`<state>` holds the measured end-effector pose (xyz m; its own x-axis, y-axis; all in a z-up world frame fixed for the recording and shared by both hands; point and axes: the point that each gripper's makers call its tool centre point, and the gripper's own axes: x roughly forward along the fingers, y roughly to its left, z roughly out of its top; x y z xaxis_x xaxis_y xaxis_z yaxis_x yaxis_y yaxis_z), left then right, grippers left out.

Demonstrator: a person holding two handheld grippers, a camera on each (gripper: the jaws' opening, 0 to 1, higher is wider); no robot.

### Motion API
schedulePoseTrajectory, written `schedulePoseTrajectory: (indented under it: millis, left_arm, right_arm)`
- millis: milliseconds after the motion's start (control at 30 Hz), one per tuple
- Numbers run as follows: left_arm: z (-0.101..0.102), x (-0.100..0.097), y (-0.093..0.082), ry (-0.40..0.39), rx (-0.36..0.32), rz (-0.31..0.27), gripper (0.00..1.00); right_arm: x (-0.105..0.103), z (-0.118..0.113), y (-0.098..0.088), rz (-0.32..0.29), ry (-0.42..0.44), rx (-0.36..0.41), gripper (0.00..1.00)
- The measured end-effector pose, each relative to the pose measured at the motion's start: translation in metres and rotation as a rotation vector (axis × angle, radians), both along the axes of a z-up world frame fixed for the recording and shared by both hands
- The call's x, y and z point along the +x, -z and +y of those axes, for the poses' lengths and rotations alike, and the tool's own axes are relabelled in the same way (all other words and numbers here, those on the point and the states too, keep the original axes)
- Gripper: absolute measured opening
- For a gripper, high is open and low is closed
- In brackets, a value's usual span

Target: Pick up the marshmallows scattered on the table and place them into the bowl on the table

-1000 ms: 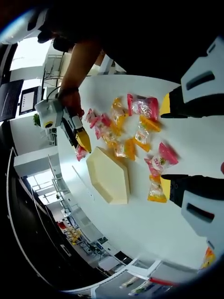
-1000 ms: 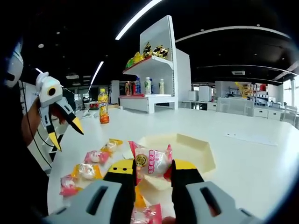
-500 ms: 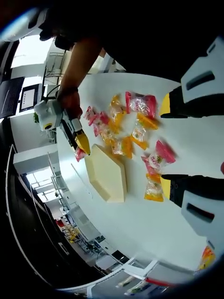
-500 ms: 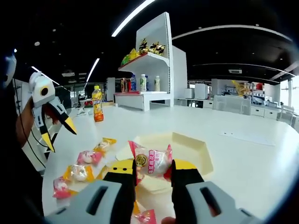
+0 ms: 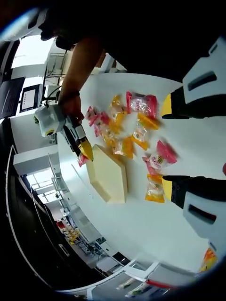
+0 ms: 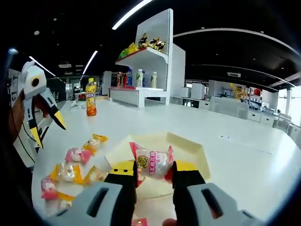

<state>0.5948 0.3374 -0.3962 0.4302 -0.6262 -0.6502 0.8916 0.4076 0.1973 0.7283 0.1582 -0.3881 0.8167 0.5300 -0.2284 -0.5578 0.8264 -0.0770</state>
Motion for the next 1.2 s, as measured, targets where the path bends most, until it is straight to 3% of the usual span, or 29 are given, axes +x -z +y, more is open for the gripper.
schedulePoseTrajectory:
  millis: [900,967,1067,1100,1200]
  left_arm:
    - [-0.001,-0.002,0.003,0.005,0.005,0.007,0.47]
    - [-0.001,-0.002,0.004,0.003,0.002,0.009,0.48]
    - [-0.001,-0.002,0.004,0.002,0.005,0.009,0.48]
    - [0.000,-0.002,0.005,0.002,0.005,0.009,0.48]
    - [0.000,-0.003,0.004,0.006,0.004,0.008,0.48]
  right_arm:
    - [0.006,-0.001,0.000,-0.015,0.019,-0.009,0.29]
    - [0.008,0.000,-0.005,-0.033,0.026,0.027,0.33]
    - [0.010,0.002,-0.015,-0.055,0.020,0.087,0.59]
    - [0.010,0.001,-0.016,-0.055,0.022,0.091,0.63]
    - [0.011,-0.001,-0.016,-0.051,0.027,0.094,0.62]
